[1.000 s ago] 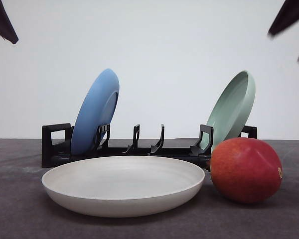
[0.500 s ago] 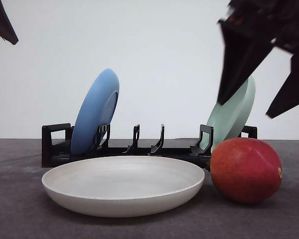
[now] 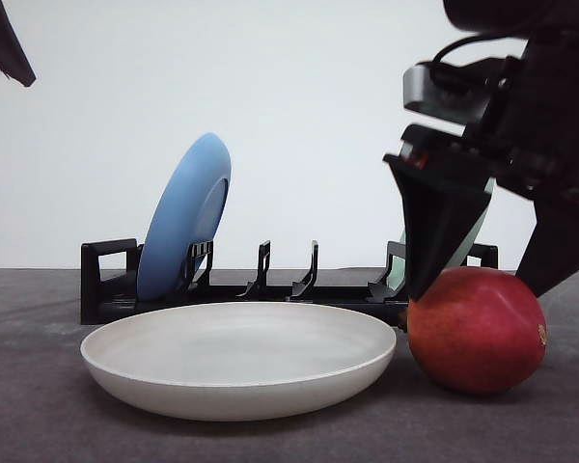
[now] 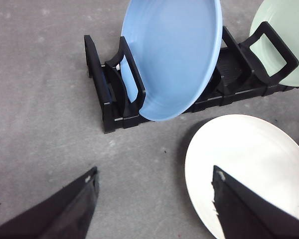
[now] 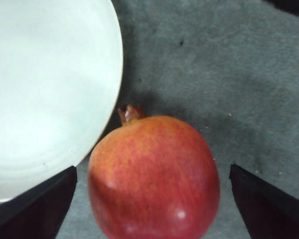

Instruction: Place pomegranate in white plate

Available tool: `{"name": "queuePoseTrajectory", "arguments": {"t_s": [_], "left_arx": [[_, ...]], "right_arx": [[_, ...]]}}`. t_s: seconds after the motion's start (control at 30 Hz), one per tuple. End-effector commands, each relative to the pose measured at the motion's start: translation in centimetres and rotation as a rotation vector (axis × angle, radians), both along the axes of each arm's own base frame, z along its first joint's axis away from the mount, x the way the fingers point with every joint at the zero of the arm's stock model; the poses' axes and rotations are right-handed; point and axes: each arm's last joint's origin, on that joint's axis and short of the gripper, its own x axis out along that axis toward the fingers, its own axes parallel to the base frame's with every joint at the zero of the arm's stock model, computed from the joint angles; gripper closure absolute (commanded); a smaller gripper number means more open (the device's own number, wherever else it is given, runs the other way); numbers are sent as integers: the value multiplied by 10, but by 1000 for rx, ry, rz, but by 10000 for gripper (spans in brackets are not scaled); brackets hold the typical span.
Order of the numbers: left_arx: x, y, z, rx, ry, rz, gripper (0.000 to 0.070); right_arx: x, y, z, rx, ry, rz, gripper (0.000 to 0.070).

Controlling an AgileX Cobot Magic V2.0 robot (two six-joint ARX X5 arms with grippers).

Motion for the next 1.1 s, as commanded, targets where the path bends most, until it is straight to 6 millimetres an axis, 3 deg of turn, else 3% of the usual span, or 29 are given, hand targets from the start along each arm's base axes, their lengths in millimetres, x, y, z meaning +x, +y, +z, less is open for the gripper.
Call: {"name": "queuePoseTrajectory", "arguments": {"t_s": [0.0, 0.23, 0.37, 0.6, 0.9, 1.07], "left_arx": [[2, -1, 1, 6, -7, -10, 269], [2, -1, 1, 5, -9, -10, 269], [3, -1, 2, 3, -20, -10, 269], [3, -1, 2, 2, -24, -10, 269], [3, -1, 2, 2, -24, -10, 269], [3, -1, 2, 2, -25, -10, 270]], "right_arx": [[3, 5, -1, -5, -7, 21, 79], [6, 8, -6, 3, 19, 27, 84], [6, 8, -8, -1, 29, 25, 166], [7, 8, -6, -2, 34, 21, 243], [14, 11, 34, -37, 41, 64, 243], [18, 23, 55, 6, 10, 130, 243]]}}
